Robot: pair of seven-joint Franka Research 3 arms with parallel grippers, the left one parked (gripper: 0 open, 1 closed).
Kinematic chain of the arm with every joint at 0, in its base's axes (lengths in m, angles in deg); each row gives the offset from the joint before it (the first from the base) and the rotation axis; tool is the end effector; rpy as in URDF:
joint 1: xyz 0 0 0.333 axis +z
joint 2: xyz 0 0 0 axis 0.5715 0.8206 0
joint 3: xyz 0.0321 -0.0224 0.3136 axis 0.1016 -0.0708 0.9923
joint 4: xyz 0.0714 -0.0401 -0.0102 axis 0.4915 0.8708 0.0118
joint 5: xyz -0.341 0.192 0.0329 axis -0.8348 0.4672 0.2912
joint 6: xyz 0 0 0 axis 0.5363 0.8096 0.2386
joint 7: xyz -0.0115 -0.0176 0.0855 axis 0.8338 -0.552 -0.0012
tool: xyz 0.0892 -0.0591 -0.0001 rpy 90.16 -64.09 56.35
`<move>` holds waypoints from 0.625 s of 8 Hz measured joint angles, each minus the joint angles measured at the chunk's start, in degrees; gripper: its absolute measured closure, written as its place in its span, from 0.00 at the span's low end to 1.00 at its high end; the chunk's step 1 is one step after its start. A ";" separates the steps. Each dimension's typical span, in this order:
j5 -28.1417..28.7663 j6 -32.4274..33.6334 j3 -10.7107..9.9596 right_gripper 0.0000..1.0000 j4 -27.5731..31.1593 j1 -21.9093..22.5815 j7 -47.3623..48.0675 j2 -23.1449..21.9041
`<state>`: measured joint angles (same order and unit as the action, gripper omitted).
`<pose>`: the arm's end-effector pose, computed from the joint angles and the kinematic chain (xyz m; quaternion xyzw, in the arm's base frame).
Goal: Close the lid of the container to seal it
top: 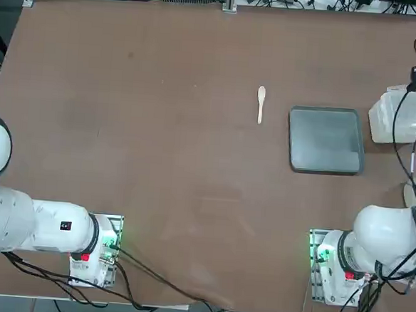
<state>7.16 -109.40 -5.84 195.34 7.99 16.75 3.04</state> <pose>0.5217 -0.2729 0.3701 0.9988 -0.0036 -0.0086 0.0478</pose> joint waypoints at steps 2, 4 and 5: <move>0.13 11.43 0.38 0.98 -4.91 0.10 -0.11 -4.31; 3.24 22.31 0.62 0.96 -10.73 1.45 0.24 -6.78; 4.86 26.86 0.75 0.81 -14.15 2.89 1.87 -7.11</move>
<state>12.02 -82.54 -5.09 181.19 10.87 18.62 -4.07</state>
